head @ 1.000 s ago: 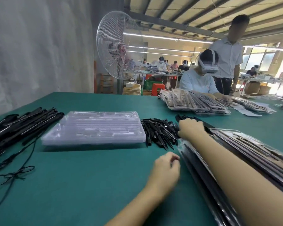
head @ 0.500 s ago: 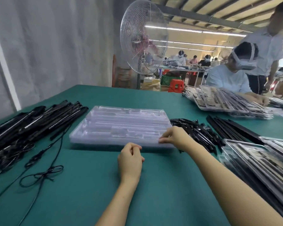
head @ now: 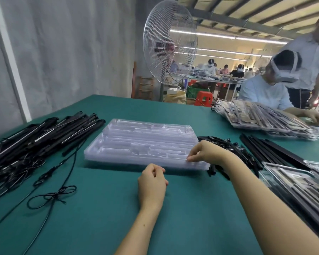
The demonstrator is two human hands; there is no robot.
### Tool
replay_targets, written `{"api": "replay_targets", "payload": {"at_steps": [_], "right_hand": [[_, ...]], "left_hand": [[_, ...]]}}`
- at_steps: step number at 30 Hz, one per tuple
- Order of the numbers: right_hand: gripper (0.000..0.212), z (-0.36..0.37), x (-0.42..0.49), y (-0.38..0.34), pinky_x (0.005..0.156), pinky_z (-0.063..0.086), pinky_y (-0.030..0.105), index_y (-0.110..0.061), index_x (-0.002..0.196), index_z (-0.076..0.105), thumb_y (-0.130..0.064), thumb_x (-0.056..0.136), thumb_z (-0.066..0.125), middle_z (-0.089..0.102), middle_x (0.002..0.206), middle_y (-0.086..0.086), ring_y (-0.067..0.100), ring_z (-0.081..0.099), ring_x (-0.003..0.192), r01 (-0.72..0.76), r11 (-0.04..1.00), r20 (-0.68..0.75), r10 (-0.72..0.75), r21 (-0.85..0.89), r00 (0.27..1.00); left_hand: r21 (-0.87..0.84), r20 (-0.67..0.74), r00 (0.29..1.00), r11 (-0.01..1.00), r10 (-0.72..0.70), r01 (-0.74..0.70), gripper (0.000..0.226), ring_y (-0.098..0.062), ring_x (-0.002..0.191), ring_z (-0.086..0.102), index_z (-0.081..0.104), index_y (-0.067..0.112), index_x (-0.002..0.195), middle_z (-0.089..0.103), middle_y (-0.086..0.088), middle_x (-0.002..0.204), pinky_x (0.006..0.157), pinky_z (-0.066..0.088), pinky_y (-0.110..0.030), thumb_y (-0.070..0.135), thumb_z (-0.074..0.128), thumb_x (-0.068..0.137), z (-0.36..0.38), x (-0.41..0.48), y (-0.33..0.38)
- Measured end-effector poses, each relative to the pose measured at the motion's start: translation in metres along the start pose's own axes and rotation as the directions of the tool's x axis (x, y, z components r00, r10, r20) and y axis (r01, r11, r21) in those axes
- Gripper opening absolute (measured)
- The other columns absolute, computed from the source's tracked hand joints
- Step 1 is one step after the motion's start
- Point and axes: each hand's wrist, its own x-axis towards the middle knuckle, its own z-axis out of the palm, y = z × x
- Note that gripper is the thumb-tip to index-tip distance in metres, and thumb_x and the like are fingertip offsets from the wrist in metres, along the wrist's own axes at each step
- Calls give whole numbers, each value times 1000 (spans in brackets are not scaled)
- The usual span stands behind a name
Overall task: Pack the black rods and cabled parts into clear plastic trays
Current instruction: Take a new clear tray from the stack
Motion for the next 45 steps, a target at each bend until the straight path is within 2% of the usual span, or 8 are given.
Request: {"api": "replay_targets", "payload": {"at_steps": [9, 19, 24, 27, 33, 37, 42, 45], "right_hand": [[17, 31, -8, 4, 49, 33, 17, -3, 78, 70, -13, 87, 59, 55, 63, 1, 8, 45, 56, -10, 1000, -287, 13, 9, 958], [14, 41, -7, 4, 62, 33, 23, -11, 71, 66, -15, 83, 61, 47, 56, -5, 16, 45, 64, -75, 983, -338, 128, 165, 932], [18, 45, -5, 7, 63, 34, 24, -11, 69, 66, -18, 84, 60, 50, 57, -4, 20, 49, 69, -80, 981, -380, 142, 176, 914], [18, 48, -1, 7, 67, 34, 26, -14, 72, 67, -20, 85, 57, 57, 65, 2, 26, 55, 77, -111, 984, -382, 155, 136, 911], [20, 45, 4, 9, 71, 35, 28, -15, 71, 64, -23, 88, 57, 62, 73, 7, 29, 57, 84, -102, 989, -383, 137, 109, 913], [22, 45, 1, 12, 61, 33, 28, -10, 70, 64, -24, 87, 62, 61, 69, 9, 26, 55, 74, -41, 992, -372, 82, 117, 925], [14, 36, -9, 16, 56, 35, 20, -5, 83, 73, -18, 85, 68, 59, 67, 0, 7, 46, 61, 74, 972, -299, -4, 222, 954], [21, 30, -14, 19, 56, 36, 5, -7, 98, 74, 1, 86, 58, 68, 84, 4, -2, 52, 65, 57, 967, -244, 5, 248, 970]], "left_hand": [[37, 5, 1000, 999, 9, -9, 28, -12, 47, 53, 57, 21, 70, 57, 5, 46, 51, 40, -23, 10, 42, 91, 0, 0, 2], [76, 105, 994, 996, 44, -52, 21, -18, 67, 58, 59, 17, 79, 62, 2, 67, 56, 39, -24, 10, 44, 92, 1, 13, 23], [584, 443, 835, 601, 326, -545, 20, -18, 101, 51, 68, 24, 100, 64, 7, 100, 87, 39, -32, 28, 49, 95, 13, 51, 55], [594, 535, 806, 567, 252, -571, 17, -17, 98, 57, 68, 27, 99, 68, 7, 102, 92, 38, -32, 33, 53, 93, 21, 59, 56], [519, 567, 802, 675, 188, -525, 18, -19, 84, 60, 71, 19, 83, 71, -1, 87, 75, 47, -31, 34, 62, 89, 39, 66, 50], [568, 670, 732, 549, 124, -613, 24, -15, 58, 48, 64, 22, 66, 56, 3, 57, 51, 35, -25, 33, 63, 88, 41, 77, 59], [553, 779, 626, 432, 37, -713, 24, -16, 64, 52, 61, 23, 67, 60, 0, 67, 57, 37, -26, 27, 60, 91, 49, 89, 70], [514, 790, 611, 496, 43, -699, 17, -8, 62, 55, 65, 20, 75, 62, 4, 70, 58, 42, -22, 22, 60, 91, 46, 93, 64]]}}
